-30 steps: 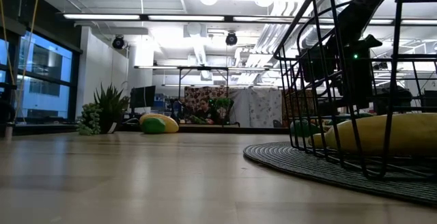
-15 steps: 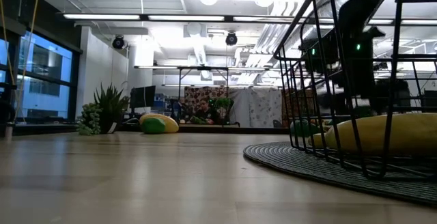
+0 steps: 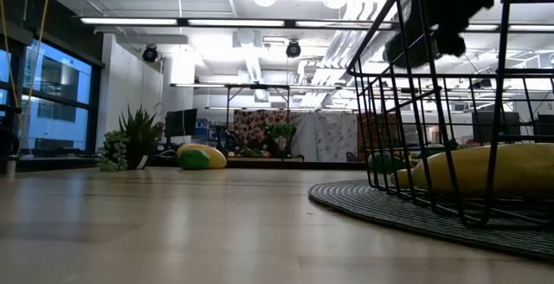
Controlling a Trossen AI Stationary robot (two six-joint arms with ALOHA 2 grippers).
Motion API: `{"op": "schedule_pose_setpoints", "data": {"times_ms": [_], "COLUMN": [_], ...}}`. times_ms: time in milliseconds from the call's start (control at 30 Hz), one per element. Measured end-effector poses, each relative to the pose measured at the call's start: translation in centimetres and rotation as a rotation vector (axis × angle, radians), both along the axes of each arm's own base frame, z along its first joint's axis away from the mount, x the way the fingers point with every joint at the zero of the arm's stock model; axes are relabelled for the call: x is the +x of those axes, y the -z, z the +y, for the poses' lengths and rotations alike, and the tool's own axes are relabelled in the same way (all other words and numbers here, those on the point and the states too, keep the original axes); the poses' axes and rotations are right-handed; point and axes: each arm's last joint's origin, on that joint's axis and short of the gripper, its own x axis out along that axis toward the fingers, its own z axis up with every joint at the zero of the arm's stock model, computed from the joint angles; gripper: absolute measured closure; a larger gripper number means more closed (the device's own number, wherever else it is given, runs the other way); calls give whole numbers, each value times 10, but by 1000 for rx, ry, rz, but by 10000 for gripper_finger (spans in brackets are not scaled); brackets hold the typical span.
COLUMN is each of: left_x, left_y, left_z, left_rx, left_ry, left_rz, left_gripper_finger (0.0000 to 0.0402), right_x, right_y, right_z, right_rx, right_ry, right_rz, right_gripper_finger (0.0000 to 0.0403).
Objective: Build produce basket
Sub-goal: Put the green lime into the black basket
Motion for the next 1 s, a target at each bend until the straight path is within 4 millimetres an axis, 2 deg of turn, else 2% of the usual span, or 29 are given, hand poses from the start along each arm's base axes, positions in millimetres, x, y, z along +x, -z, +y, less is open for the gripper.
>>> {"op": "schedule_pose_setpoints", "data": {"times_ms": [100,233,433,600,1000], "left_x": [0,0,0,0,1], "left_y": [0,0,0,-1,-4], "left_z": [0,1,0,0,0], "left_rx": [-13,-39,-105,-90,-49], "left_ry": [-10,-29,-31,-25,-2], "left_rz": [-5,-16,-38,-40,-60], "left_gripper_finger": [124,124,124,124,124], "right_x": [2,16,31,31,31], "right_y": [-11,-25,-45,-46,-46], "right_z": [10,23,39,45,45], "right_rx": [-24,-62,-245,-269,-304], "right_ry": [-77,-200,-361,-401,-407], "right_rz": [-108,-281,-478,-482,-470], "right_gripper_finger": [102,102,102,102,102]}}
